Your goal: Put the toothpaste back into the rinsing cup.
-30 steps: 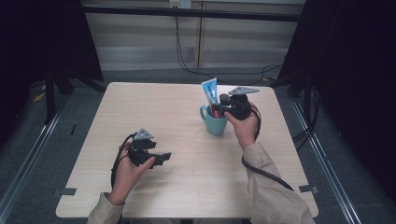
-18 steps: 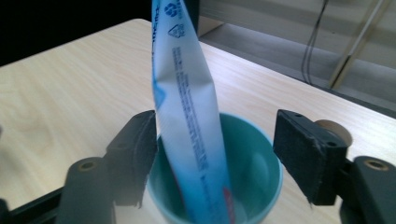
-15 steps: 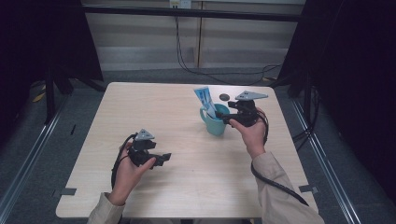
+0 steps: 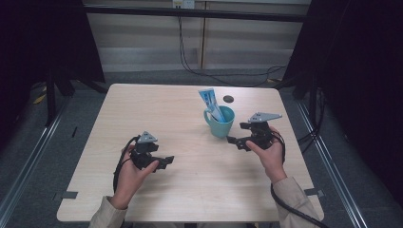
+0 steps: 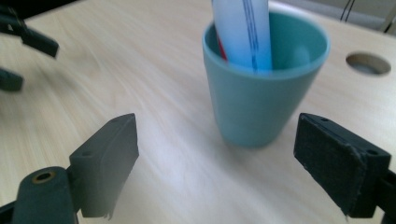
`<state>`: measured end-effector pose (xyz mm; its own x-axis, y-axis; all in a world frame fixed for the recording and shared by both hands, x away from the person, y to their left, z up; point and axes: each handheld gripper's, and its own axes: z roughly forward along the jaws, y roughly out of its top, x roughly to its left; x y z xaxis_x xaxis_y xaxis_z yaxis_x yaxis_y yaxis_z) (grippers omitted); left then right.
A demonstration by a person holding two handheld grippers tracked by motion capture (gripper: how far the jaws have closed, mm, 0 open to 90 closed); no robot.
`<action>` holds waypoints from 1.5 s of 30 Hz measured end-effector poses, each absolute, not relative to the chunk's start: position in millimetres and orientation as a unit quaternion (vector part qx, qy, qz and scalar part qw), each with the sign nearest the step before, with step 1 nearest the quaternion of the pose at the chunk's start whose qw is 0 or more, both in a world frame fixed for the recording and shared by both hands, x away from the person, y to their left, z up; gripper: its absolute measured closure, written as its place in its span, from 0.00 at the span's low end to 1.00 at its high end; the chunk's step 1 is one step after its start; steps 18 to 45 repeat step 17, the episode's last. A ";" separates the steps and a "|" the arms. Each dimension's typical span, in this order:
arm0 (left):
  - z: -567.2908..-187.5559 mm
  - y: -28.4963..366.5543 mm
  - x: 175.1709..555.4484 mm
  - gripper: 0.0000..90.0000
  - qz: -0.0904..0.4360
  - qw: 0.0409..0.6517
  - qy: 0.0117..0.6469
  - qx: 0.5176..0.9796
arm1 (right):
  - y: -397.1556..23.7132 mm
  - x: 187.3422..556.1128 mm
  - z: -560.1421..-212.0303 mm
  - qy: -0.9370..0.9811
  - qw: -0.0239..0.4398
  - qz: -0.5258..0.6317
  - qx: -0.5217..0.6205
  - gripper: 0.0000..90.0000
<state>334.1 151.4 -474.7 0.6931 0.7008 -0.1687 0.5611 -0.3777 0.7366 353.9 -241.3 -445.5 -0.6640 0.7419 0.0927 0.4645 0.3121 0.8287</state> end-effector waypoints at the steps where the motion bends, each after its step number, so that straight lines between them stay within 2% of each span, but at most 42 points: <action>1: -475.6 151.5 334.2 0.21 0.087 0.405 0.383 0.826 | -242.9 350.6 -450.4 0.798 0.152 0.443 0.379 0.15; 10: -484.9 149.6 332.5 0.21 0.085 0.396 0.381 0.831 | -250.0 327.2 -486.4 0.814 0.134 0.418 0.379 0.15; 16: -489.9 149.4 332.8 0.21 0.086 0.391 0.381 0.833 | -245.8 319.8 -496.7 0.829 0.135 0.393 0.374 0.15; 45: -489.9 149.4 332.8 0.21 0.086 0.391 0.381 0.833 | -245.8 319.8 -496.7 0.829 0.135 0.393 0.374 0.15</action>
